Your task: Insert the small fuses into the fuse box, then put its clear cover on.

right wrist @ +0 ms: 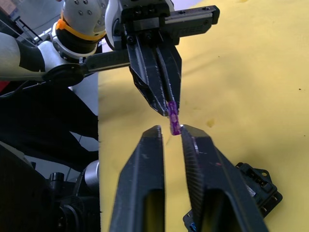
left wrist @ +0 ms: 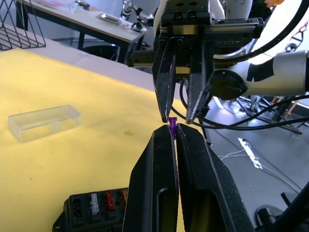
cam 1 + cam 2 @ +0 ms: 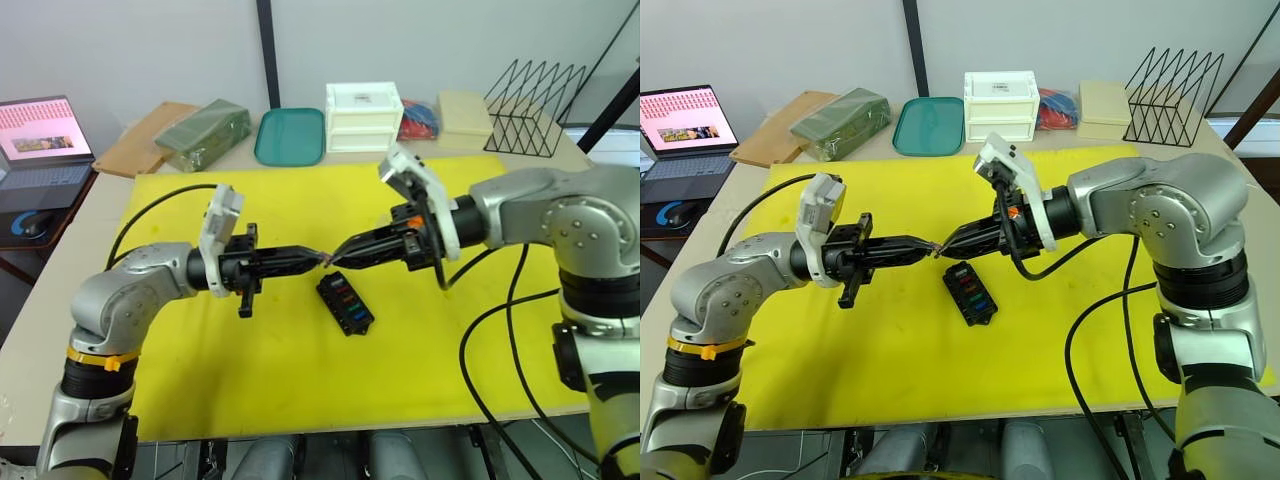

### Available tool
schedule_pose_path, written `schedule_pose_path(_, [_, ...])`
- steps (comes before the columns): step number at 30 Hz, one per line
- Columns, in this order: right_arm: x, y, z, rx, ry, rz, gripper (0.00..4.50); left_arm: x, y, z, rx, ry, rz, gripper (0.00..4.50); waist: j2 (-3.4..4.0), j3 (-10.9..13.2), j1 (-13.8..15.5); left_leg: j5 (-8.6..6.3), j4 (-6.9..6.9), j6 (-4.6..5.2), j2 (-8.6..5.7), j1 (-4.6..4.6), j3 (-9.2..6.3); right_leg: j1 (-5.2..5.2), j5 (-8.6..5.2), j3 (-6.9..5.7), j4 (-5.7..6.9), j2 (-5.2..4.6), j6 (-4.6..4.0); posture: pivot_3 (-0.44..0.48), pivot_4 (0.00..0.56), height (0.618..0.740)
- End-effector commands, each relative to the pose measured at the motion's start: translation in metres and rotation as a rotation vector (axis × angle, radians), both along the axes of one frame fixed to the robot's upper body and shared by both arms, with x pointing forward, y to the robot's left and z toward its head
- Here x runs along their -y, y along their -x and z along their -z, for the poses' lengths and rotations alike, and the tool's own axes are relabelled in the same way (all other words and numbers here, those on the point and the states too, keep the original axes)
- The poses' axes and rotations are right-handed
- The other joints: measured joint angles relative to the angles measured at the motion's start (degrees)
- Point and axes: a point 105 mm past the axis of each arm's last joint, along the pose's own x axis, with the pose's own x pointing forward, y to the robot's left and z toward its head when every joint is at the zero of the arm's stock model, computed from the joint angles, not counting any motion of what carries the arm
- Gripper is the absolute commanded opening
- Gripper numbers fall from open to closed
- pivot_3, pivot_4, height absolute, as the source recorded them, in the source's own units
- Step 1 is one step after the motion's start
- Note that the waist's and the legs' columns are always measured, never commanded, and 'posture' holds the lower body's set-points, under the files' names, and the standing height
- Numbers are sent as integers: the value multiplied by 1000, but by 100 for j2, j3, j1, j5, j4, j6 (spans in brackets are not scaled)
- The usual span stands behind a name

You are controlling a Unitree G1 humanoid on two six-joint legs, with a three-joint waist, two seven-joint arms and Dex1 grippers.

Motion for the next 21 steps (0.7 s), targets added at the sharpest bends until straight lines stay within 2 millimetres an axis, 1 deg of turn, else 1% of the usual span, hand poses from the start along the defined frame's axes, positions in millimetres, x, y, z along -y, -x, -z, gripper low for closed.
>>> schedule_pose_path(1, [-2, 3, -11, 38, -34, -12, 762, -1, 0, -9, 45, 11, 0, 0, 0, 0, -3, 0, 0, 0, 0, 0, 0, 0, 0, 0, 0, 0, 0, 0, 150, 740])
schedule_pose_path(8, [-3, 1, -10, 40, -33, 4, 762, 0, 0, -10, 48, 15, 0, 0, 0, 0, 1, 0, 0, 0, 0, 0, 0, 0, 0, 0, 0, 0, 0, 0, 150, 740])
schedule_pose_path(20, [-5, 2, -9, 49, -31, -9, 762, 1, 0, -10, 49, 16, -3, 0, 0, 0, 1, 0, 0, 0, 0, 0, 0, 0, 0, 0, 0, 0, 0, 0, 150, 740])
schedule_pose_path(21, [-5, 2, -9, 50, -31, -11, 597, 2, 0, -10, 49, 16, -3, 0, 0, 0, 1, 0, 0, 0, 0, 0, 0, 0, 0, 0, 0, 0, 0, 0, 150, 740])
